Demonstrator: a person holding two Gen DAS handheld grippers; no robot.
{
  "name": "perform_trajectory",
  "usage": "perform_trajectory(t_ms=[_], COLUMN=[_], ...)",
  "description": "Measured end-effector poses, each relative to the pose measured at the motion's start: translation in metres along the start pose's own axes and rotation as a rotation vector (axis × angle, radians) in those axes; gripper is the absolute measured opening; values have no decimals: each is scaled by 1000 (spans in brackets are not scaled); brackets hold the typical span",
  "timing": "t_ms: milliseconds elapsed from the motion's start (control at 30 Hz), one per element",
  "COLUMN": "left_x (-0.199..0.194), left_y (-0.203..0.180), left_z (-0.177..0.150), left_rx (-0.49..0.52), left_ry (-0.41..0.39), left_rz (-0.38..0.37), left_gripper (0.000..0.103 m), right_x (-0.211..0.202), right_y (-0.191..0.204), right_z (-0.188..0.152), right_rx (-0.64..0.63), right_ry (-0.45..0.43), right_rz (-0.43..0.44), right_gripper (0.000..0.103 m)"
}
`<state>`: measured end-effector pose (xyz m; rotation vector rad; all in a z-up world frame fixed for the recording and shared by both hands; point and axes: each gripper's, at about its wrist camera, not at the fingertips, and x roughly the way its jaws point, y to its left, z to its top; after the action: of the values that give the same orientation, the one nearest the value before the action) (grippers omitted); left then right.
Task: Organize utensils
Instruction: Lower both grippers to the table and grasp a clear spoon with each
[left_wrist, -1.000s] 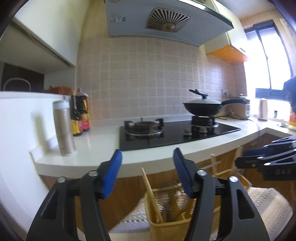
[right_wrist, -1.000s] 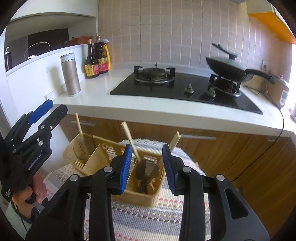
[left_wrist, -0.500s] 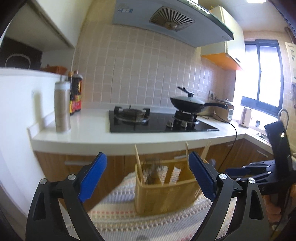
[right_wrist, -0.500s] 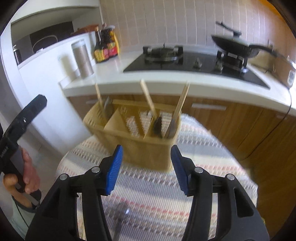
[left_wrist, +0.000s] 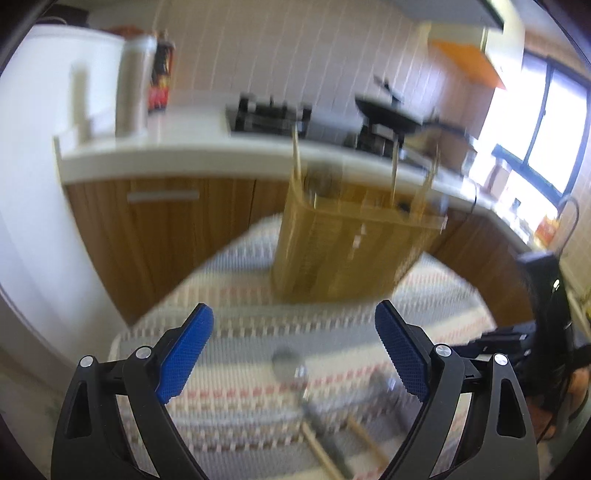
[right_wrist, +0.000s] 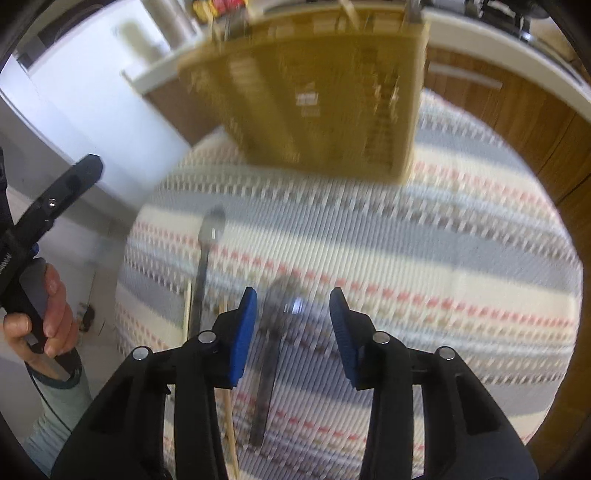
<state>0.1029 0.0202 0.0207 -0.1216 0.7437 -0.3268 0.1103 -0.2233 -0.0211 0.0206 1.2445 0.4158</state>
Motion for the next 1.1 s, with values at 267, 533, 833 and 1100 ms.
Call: perform_trajectory(t_ms=[267, 533, 833, 1100], left_x=[50, 84, 98, 101], left_y=[7, -1, -29, -34], left_z=[-34, -45, -44, -43], left_rx=[-26, -16, 118, 143], left_ry=[262, 381, 424, 422], left_rz=[-61, -54, 52, 108], left_gripper=[62, 47, 40, 24], right_x=[37, 54, 71, 68], right_y=[12, 28, 57, 55], right_z=[-17, -22, -32, -39], right_rx=[23, 2, -92, -90], right_ry=[112, 140, 156, 139], right_rz=[-1, -52, -167, -159], right_gripper=[34, 26, 13, 11])
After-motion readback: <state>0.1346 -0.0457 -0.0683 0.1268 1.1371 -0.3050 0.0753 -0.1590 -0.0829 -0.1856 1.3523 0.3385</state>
